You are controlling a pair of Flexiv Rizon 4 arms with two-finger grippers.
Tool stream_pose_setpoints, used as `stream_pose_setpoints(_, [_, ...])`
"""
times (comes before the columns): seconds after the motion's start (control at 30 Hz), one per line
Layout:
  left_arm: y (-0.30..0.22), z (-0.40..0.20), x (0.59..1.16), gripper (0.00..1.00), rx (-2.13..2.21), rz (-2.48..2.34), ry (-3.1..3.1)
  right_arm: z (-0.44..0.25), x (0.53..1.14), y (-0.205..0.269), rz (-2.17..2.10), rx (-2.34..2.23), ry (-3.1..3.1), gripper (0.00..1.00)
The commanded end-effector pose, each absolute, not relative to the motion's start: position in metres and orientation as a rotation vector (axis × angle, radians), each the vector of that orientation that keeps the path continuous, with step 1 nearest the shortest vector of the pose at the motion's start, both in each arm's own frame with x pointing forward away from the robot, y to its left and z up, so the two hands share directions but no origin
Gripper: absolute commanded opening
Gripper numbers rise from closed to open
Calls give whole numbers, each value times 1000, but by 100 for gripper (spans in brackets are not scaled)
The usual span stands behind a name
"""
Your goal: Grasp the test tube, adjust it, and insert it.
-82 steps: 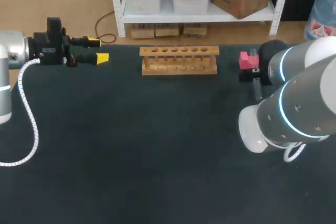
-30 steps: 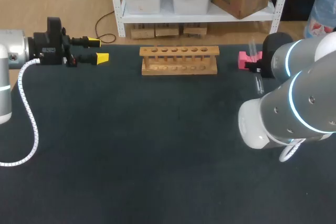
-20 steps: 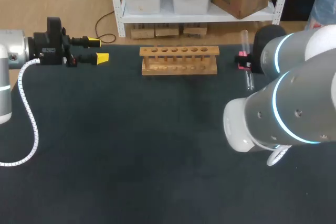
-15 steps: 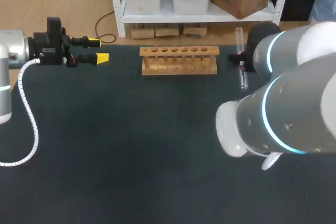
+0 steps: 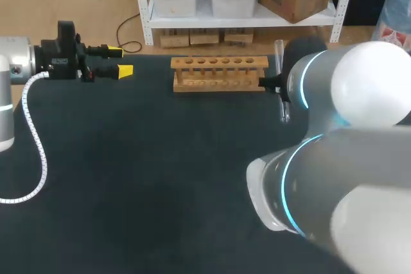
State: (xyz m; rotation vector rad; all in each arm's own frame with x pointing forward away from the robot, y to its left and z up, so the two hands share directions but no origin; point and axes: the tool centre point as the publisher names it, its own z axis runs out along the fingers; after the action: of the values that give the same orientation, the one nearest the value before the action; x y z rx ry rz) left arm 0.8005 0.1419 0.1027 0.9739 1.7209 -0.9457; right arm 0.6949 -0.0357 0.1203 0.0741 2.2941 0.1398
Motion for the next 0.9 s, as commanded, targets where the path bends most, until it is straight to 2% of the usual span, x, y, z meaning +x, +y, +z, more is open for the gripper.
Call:
stream_pose_setpoints(0.03, [142,102,799,100,972,-944,1716,124,703,-32,76,132,2289,0])
stream_pose_setpoints(0.9, [142,102,799,100,972,-944,1716,110,753,22,77,207,2329,0])
